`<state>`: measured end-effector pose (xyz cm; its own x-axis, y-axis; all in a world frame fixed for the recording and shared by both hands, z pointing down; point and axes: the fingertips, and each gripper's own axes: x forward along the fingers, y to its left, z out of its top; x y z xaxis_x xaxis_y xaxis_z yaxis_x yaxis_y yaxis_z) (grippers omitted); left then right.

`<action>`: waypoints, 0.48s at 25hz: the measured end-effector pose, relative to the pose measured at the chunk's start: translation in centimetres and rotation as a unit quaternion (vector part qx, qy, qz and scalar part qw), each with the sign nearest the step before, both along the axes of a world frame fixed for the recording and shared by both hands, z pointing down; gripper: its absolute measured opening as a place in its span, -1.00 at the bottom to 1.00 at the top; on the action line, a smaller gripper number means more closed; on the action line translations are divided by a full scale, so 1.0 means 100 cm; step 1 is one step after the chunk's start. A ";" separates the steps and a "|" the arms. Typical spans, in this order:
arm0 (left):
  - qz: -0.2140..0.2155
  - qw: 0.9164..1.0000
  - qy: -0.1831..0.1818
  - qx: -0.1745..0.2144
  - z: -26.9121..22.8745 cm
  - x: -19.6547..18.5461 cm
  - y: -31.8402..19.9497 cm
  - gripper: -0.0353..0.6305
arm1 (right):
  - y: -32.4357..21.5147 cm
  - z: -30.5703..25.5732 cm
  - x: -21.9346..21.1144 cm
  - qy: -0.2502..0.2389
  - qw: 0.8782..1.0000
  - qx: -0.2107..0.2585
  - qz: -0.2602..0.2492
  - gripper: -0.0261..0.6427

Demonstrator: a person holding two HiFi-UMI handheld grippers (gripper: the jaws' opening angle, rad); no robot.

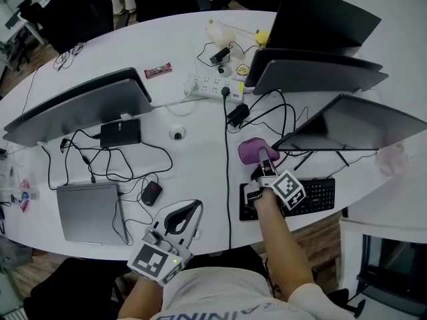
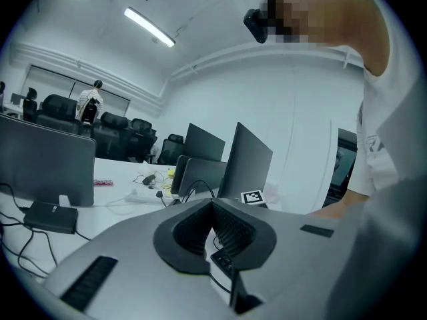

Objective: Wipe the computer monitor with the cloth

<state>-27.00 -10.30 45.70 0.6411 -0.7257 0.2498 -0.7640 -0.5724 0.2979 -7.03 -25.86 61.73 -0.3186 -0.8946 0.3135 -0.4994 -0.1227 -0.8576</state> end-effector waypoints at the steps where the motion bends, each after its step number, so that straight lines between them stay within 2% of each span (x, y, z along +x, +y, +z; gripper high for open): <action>1: 0.001 1.000 -0.001 0.000 0.000 -0.001 0.001 -0.88 | -0.001 -0.004 0.000 -0.001 1.000 0.008 0.005 -0.73; 12: 0.009 1.000 0.003 0.012 -0.011 -0.009 0.007 -0.88 | -0.003 -0.049 0.002 0.028 0.997 0.071 0.033 -0.73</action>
<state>-27.89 -9.59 44.65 0.6560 -0.7190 0.2295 -0.7514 -0.5935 0.2885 -6.83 -26.13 56.85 -0.2433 -0.9495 0.1982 -0.5427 -0.0361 -0.8391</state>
